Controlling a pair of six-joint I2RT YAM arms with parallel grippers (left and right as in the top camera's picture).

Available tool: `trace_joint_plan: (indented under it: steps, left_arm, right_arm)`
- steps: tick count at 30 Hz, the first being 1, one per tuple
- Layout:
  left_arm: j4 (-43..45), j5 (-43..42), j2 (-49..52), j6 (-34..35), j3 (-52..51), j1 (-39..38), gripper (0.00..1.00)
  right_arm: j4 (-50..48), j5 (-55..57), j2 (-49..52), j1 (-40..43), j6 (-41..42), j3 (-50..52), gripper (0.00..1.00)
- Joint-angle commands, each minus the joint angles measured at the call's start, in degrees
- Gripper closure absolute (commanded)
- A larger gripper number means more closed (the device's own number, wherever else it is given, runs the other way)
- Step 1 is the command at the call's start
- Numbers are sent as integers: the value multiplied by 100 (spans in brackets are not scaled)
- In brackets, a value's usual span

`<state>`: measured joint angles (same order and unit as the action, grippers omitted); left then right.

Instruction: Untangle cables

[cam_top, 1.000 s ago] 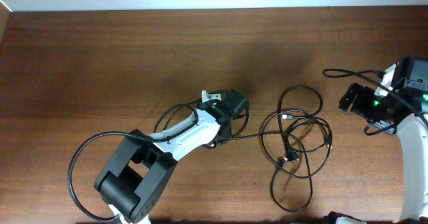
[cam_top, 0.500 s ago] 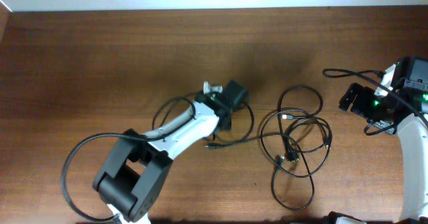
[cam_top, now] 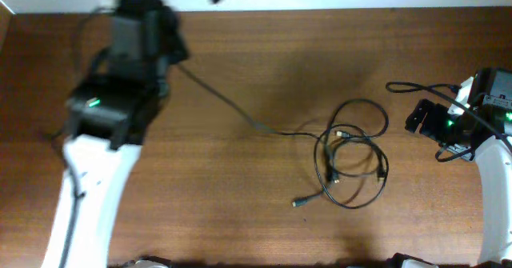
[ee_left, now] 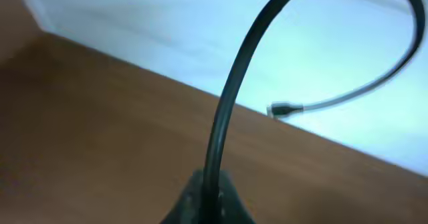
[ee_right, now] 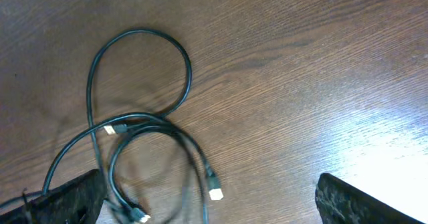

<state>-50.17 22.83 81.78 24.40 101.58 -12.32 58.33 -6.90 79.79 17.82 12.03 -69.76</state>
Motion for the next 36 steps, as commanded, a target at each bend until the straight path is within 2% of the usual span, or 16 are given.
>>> trace_joint_plan:
  steps: [1, 8, 12, 14, 15, 17, 24, 33, 36]
  left_arm:
    - [-221, 273, -256, -203, 48, 837, 100]
    - [-358, 243, -299, -192, 48, 2142, 100]
    - [-573, -129, -299, -155, 48, 2614, 100]
    - [-636, -332, -299, -157, 48, 2680, 100]
    - [-640, -455, -299, -157, 48, 2680, 100]
    - [-638, -577, -299, -157, 48, 2673, 100]
    - [-654, -883, -299, -155, 48, 2673, 100]
    - [-894, -1064, -299, -155, 48, 2673, 100]
    - [-929, -1941, -299, -50, 48, 2673, 100]
  right_arm:
    - [-22, -17, 22, 20, 26, -96, 1]
    - [-20, -20, 22, 20, 26, -96, 1]
    - [-28, -358, 22, 20, -153, -96, 1]
    - [-72, -1128, 22, 17, -841, -96, 1]
    - [-72, -1910, 22, 17, -1419, -96, 1]
    - [-66, -2490, 26, -13, -1779, -96, 1]
    - [-118, -2490, 293, -885, -2083, -94, 1]
    - [-748, -2041, 1351, -2199, -2173, -94, 1]
    - [-938, -2028, 1639, -2356, -2166, -94, 1]
